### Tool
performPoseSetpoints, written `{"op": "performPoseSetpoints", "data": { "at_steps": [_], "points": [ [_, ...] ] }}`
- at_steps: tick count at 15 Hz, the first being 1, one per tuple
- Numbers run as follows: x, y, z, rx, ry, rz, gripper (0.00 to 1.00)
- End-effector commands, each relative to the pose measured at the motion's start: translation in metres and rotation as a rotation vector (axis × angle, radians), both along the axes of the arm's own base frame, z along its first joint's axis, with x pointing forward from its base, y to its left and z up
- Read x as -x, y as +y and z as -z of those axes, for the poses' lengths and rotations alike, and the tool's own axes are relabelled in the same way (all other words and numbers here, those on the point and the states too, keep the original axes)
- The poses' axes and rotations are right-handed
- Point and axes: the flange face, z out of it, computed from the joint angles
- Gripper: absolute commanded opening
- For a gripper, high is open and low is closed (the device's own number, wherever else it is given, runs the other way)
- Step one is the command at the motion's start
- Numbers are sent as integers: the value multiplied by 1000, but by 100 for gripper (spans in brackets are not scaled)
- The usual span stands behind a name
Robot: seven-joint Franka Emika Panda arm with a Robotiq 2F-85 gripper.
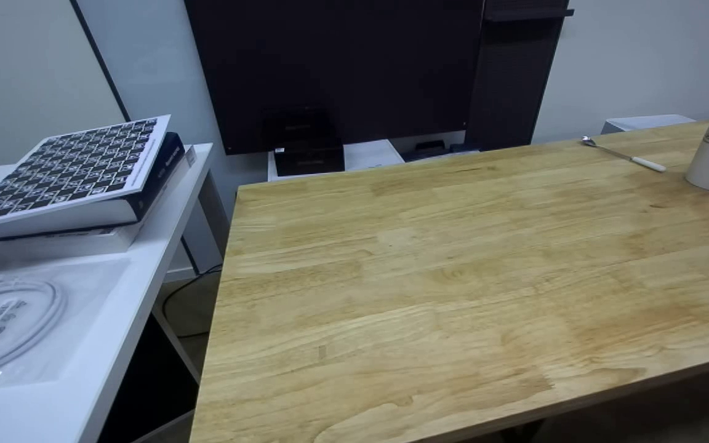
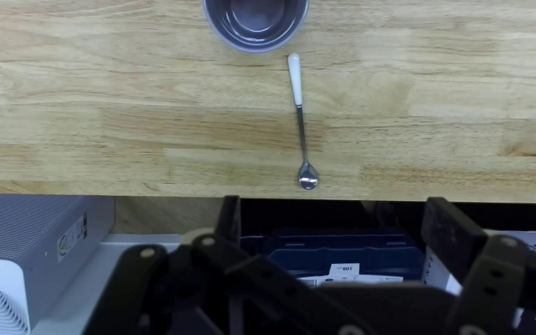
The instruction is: Place the spoon in the mug
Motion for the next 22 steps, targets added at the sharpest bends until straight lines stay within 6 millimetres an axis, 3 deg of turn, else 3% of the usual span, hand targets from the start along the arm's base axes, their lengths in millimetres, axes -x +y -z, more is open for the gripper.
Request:
{"op": "performPoseSetpoints", "data": {
  "at_steps": [1, 6, 9, 18, 22],
  "points": [
    [-2, 12, 15, 4, 14, -27, 100],
    [-9, 37, 49, -11, 0, -107, 100],
    [-14, 43, 71, -8, -19, -118, 100],
    [-10, 25, 157, 11, 43, -58, 100],
    [-11, 18, 182, 12, 63, -51, 100]
  ]
}}
